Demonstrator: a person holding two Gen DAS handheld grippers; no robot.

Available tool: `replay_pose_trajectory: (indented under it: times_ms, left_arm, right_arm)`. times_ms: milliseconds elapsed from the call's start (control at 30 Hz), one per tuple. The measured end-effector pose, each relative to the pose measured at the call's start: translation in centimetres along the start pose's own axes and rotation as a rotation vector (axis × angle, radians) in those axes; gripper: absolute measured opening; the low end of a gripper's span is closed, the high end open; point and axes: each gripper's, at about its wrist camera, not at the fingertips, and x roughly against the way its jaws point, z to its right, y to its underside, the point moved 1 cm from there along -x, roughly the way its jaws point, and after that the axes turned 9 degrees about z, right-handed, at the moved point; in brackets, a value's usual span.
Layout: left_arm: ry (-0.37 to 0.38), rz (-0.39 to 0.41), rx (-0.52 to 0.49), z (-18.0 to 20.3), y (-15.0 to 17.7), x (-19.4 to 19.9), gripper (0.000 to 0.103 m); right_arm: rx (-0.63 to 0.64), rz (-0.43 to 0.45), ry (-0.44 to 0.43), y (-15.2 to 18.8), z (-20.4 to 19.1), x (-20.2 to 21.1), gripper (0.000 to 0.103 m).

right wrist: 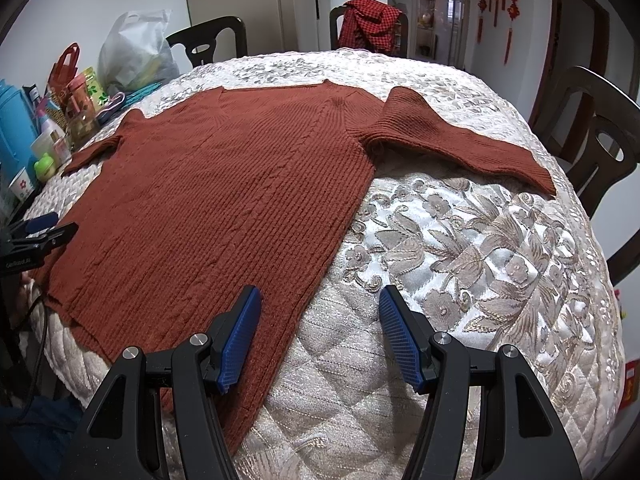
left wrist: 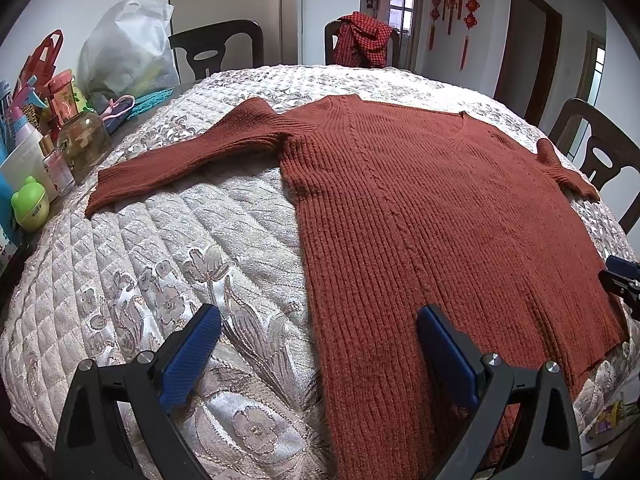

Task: Fold small clothes

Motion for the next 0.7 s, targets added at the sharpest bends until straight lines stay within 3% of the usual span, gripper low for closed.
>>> replay_pose_trajectory:
  times_ms: [700]
  left_arm:
    - [-0.04, 0.012, -0.05, 0.0, -1.7, -0.5, 0.095]
  right_arm:
    - [0.011, 0.02, -0.009, -1.8, -0.4, 0.1, 0.062]
